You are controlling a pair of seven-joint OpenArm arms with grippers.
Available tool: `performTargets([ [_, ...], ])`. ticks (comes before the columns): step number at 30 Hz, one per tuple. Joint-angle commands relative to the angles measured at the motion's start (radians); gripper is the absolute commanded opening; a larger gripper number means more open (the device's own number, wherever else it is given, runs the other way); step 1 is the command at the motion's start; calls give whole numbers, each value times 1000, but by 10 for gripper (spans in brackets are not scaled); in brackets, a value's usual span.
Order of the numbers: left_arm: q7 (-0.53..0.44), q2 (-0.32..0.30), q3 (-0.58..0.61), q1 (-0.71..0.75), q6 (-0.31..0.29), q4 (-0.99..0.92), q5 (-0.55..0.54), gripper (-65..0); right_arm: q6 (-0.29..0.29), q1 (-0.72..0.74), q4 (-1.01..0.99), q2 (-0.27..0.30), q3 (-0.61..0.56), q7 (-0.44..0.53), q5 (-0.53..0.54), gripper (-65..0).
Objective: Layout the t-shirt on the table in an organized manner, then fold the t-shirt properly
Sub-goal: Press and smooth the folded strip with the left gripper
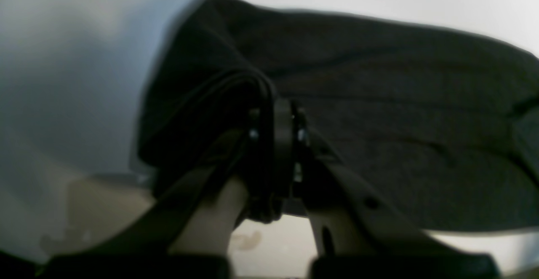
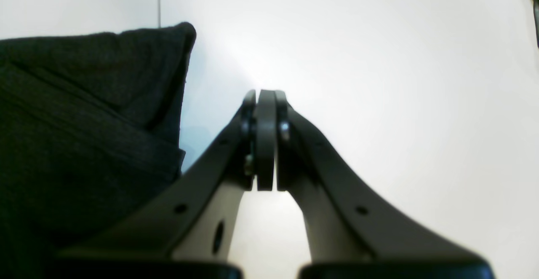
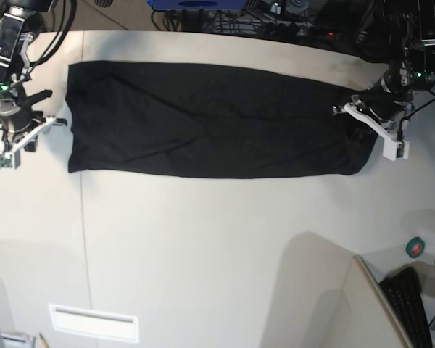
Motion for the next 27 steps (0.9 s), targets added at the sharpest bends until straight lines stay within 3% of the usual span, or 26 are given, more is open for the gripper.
performTargets([
  [1,-14,-11,20,-12,-3,20,-13,-650,0,7,17,10,3,23,9,-650],
  [4,-8,-11,120,-49,-3,20,-13,-650,0,7,17,10,3,23,9,-650],
  [7,77,11,183,-97,-3,20,-16,-650,0,7,17,10,8,23,9,-650],
  [11,206,80,198,-162,-3,23,-13,-650,0,3,17,10,10,23,9,-650],
  [18,342,175,201,-264,-3,46,-13,-650,0,0,17,10,11,23,9,-650],
  [27,378,202,376,-354,-2,-43,-13,-650,0,3,17,10,11,19,9,-650],
])
